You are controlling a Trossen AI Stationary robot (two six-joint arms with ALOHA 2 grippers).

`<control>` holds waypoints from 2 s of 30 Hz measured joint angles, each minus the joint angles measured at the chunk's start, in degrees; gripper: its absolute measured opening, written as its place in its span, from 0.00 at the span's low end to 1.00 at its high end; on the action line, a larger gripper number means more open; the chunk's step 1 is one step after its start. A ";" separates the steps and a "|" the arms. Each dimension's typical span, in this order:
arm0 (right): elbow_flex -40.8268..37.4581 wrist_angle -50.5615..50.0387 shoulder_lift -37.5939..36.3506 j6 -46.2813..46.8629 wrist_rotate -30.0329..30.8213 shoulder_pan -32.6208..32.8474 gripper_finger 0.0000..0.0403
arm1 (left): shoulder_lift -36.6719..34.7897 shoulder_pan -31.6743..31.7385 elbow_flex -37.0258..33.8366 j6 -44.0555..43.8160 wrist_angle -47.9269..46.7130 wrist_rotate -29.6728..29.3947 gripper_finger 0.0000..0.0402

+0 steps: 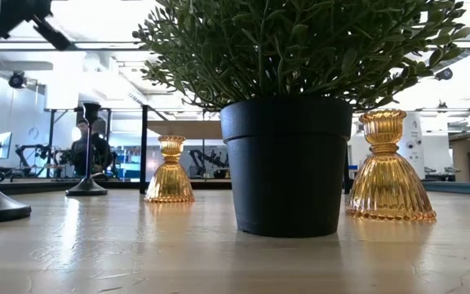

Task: Pick & Place candle stick holders
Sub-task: Put the large black candle holder on the shelf

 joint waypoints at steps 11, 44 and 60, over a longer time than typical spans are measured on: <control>-0.11 0.02 3.26 -1.63 0.13 0.00 0.57 | 4.54 -0.02 10.73 -4.19 -6.93 13.01 0.08; -12.65 -9.93 -10.89 -6.26 -20.86 -0.04 0.47 | 37.38 -54.03 48.71 -15.22 -84.96 -30.24 0.00; -21.33 -5.43 -13.60 -6.17 -19.72 -0.05 0.34 | 46.35 -82.93 46.63 -45.37 -102.82 -51.26 0.01</control>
